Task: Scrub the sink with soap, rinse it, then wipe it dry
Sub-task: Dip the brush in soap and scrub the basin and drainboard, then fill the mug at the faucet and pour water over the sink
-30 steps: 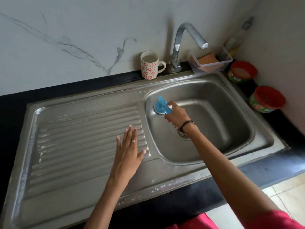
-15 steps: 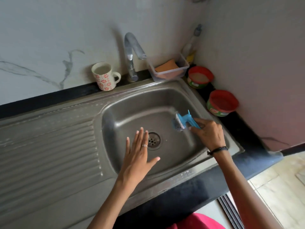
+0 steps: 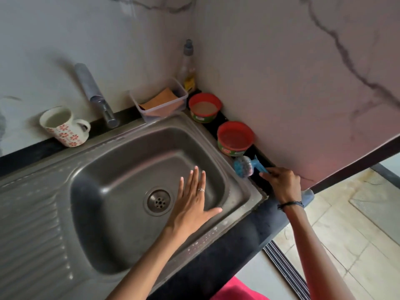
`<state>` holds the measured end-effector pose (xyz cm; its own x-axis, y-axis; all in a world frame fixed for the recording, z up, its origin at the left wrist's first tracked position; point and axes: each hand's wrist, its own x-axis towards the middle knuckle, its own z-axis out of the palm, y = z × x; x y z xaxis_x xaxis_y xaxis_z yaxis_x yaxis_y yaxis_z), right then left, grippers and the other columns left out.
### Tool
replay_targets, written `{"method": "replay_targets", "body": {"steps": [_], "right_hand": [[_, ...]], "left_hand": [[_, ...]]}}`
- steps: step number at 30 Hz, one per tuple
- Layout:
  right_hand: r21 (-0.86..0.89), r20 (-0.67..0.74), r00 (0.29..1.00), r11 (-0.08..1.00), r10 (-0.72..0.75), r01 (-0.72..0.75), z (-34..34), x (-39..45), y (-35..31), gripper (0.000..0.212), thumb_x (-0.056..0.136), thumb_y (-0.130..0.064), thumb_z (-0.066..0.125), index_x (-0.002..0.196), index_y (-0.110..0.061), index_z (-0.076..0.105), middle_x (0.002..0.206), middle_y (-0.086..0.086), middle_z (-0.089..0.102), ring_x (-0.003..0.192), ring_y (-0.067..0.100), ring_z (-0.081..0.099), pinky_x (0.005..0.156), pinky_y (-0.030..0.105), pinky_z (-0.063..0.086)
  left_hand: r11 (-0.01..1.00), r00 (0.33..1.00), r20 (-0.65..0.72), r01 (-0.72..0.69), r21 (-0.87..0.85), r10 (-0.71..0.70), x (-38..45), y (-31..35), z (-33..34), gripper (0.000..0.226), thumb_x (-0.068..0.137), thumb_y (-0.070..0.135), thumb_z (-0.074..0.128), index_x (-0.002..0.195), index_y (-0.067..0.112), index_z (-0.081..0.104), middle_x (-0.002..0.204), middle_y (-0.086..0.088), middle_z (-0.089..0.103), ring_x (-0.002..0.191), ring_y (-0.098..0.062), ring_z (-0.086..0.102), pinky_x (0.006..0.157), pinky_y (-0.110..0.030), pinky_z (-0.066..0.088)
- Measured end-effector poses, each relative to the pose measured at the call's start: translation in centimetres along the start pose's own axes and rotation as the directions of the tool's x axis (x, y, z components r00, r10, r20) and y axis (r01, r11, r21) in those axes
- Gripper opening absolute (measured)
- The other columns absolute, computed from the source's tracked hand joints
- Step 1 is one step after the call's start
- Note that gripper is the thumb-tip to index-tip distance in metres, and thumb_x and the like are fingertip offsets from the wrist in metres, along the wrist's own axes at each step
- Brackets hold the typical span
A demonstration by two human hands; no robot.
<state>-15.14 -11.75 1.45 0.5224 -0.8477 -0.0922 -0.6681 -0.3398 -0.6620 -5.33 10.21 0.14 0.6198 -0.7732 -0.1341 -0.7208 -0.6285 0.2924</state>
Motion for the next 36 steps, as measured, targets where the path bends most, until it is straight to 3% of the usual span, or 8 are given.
{"method": "replay_targets", "body": {"steps": [8,15,17,19,21,29,33,36], "right_hand": [[-0.167,-0.058,0.992,0.981,-0.112,0.1,2.2,1.7,1.8,0.028,0.089,-0.023,0.06,0.113,-0.01,0.068,0.101,0.021,0.069,0.092,0.038,0.064,0.074,0.037,0.05],[-0.284,-0.21,0.956,0.949,-0.203,0.139,3.6,1.5,2.3,0.032,0.08,-0.007,0.064,0.112,-0.003,0.065,0.102,0.021,0.06,0.095,0.042,0.054,0.078,0.047,0.047],[-0.23,-0.3,0.9,0.939,-0.317,0.254,4.0,0.7,1.0,0.025,0.077,-0.003,0.062,0.101,-0.003,0.067,0.092,0.02,0.06,0.084,0.041,0.054,0.07,0.046,0.048],[-0.189,-0.324,0.828,0.888,-0.459,0.419,4.8,-0.4,-1.0,0.017,0.08,-0.006,0.053,0.089,-0.003,0.067,0.086,0.017,0.059,0.076,0.037,0.053,0.064,0.042,0.048],[-0.148,-0.284,0.771,0.821,-0.57,0.552,5.9,-1.4,-3.5,0.021,0.081,-0.011,0.046,0.083,-0.006,0.066,0.083,0.014,0.059,0.074,0.033,0.051,0.065,0.039,0.043],[0.219,0.115,0.609,0.618,-0.784,0.755,13.4,-5.0,-14.4,0.025,0.085,-0.014,0.043,0.088,-0.006,0.067,0.085,0.01,0.06,0.078,0.028,0.057,0.067,0.029,0.041],[0.339,0.321,0.539,0.626,-0.778,0.702,17.8,-5.1,-20.2,0.02,0.092,-0.011,0.049,0.101,-0.007,0.066,0.102,0.011,0.065,0.095,0.027,0.061,0.078,0.034,0.047],[0.442,0.427,0.536,0.685,-0.729,0.579,20.7,-4.9,-24.8,0.022,0.095,-0.018,0.05,0.104,-0.004,0.064,0.102,0.016,0.068,0.096,0.03,0.063,0.081,0.032,0.047]], "left_hand": [[0.999,0.999,0.048,-0.024,0.043,0.022,2.1,1.1,1.0,0.099,0.072,0.077,0.013,0.131,0.013,-0.033,0.139,-0.006,-0.039,0.131,-0.019,-0.033,0.1,-0.032,-0.029],[1.0,1.0,-0.013,0.01,0.009,-0.01,2.2,0.9,0.5,0.084,0.094,0.05,0.036,0.132,0.014,-0.029,0.142,-0.004,-0.034,0.131,-0.018,-0.032,0.104,-0.033,-0.025],[1.0,0.996,-0.089,0.021,0.008,-0.02,1.9,0.1,0.5,0.084,0.093,0.044,0.045,0.14,0.011,-0.016,0.15,-0.007,-0.017,0.136,-0.021,-0.02,0.108,-0.035,-0.018],[0.996,0.986,-0.159,0.059,0.073,-0.047,1.3,-1.2,0.4,0.088,0.079,0.037,0.07,0.143,0.0,0.022,0.149,-0.017,0.026,0.138,-0.029,0.02,0.108,-0.048,0.008],[0.986,0.973,-0.21,0.125,0.112,-0.099,0.6,-2.7,0.8,0.083,0.065,0.031,0.083,0.131,-0.003,0.047,0.135,-0.018,0.05,0.125,-0.031,0.048,0.099,-0.054,0.025],[0.931,0.874,-0.341,0.366,-0.003,-0.345,-2.2,-8.7,-1.6,0.06,0.061,0.013,0.083,0.116,-0.002,0.062,0.119,-0.018,0.063,0.109,-0.032,0.061,0.088,-0.054,0.045],[0.875,0.788,-0.387,0.463,-0.138,-0.478,-3.5,-11.3,-3.7,0.059,0.089,0.018,0.059,0.141,0.005,0.036,0.149,-0.013,0.032,0.139,-0.025,0.028,0.114,-0.041,0.017],[0.853,0.735,-0.443,0.494,-0.167,-0.513,-4.6,-13.2,-4.7,0.058,0.094,0.021,0.05,0.146,0.01,0.025,0.154,-0.008,0.022,0.144,-0.019,0.016,0.116,-0.035,0.004]]}}
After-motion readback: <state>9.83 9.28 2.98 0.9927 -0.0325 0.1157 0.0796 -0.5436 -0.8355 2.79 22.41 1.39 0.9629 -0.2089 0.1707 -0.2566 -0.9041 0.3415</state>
